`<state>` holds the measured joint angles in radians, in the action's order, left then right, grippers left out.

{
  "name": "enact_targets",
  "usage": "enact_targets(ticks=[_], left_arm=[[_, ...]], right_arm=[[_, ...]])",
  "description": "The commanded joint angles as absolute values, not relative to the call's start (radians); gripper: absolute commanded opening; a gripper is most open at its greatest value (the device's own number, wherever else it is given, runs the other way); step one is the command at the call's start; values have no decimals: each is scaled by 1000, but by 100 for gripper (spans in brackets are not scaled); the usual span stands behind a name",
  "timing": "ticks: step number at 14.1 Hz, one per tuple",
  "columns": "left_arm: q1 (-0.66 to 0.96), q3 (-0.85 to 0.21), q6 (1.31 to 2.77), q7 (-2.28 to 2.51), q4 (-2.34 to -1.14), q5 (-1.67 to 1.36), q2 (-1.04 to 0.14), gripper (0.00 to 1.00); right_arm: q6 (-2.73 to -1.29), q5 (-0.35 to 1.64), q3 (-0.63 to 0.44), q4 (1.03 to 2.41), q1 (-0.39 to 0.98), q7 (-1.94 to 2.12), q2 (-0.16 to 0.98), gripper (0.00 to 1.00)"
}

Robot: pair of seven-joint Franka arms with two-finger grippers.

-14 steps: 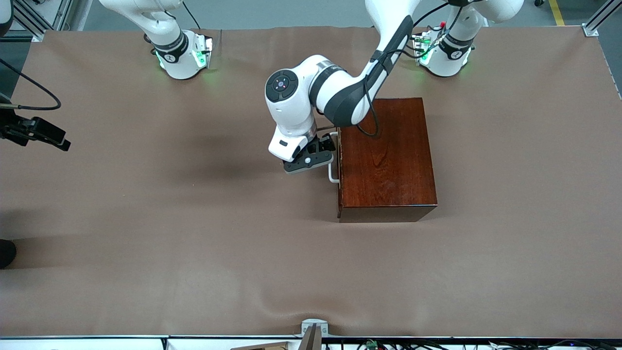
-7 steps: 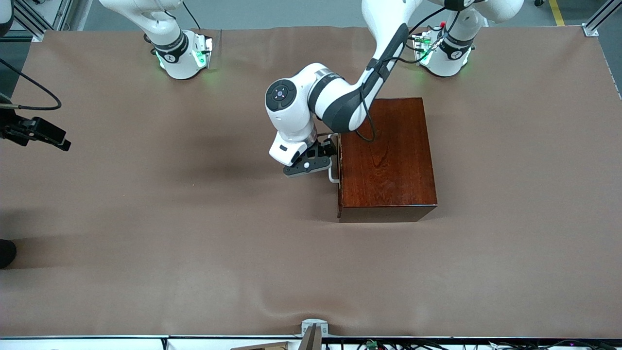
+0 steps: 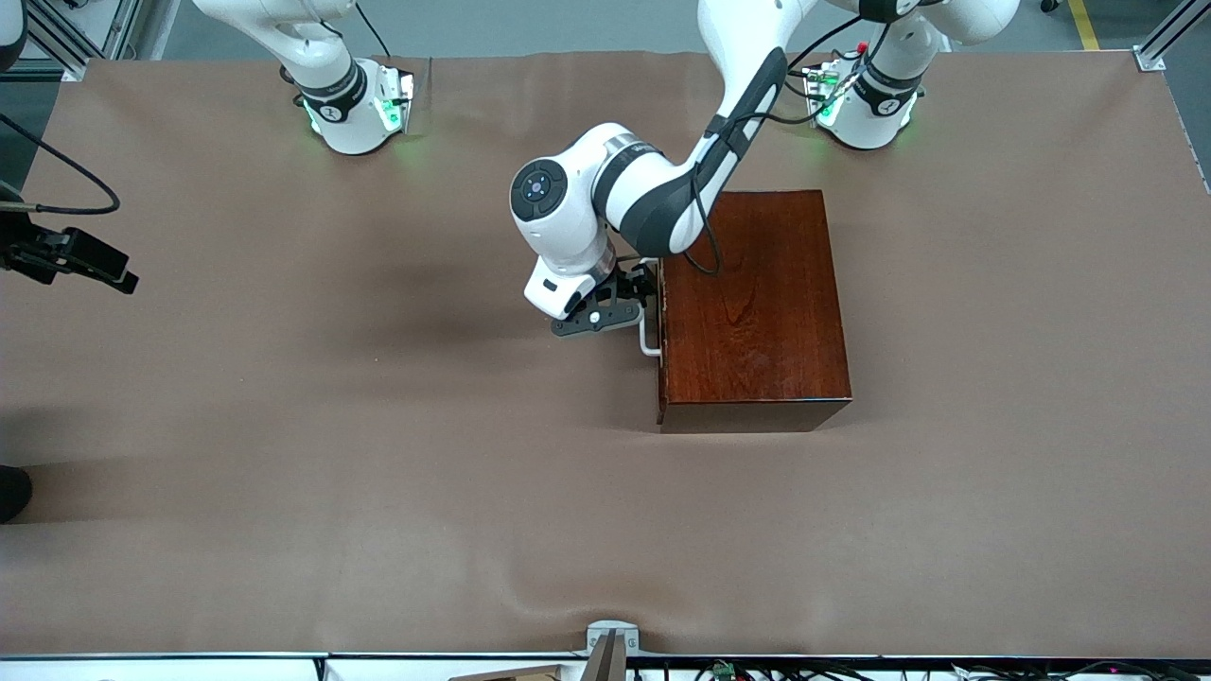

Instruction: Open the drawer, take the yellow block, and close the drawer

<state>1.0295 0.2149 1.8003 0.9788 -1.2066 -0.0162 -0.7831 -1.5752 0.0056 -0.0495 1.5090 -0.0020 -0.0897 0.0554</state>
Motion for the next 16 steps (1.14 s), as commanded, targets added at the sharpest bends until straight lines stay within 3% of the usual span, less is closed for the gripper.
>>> enact_targets(ticks=[1,10,16], left_arm=[[1037,224,1786,963,-1190,6,-811,100],[1034,227,1735,936,-1189,9,-802,100],[1034,225,1776,953,-1187,3,-815,100]], right_arm=[[-1574,12,-45,1522,-5,-104,38,100],[-1575,12,-44,1522,-3,-104,40,100],[-1575,12,-44,1520,-3,-94,40,100]])
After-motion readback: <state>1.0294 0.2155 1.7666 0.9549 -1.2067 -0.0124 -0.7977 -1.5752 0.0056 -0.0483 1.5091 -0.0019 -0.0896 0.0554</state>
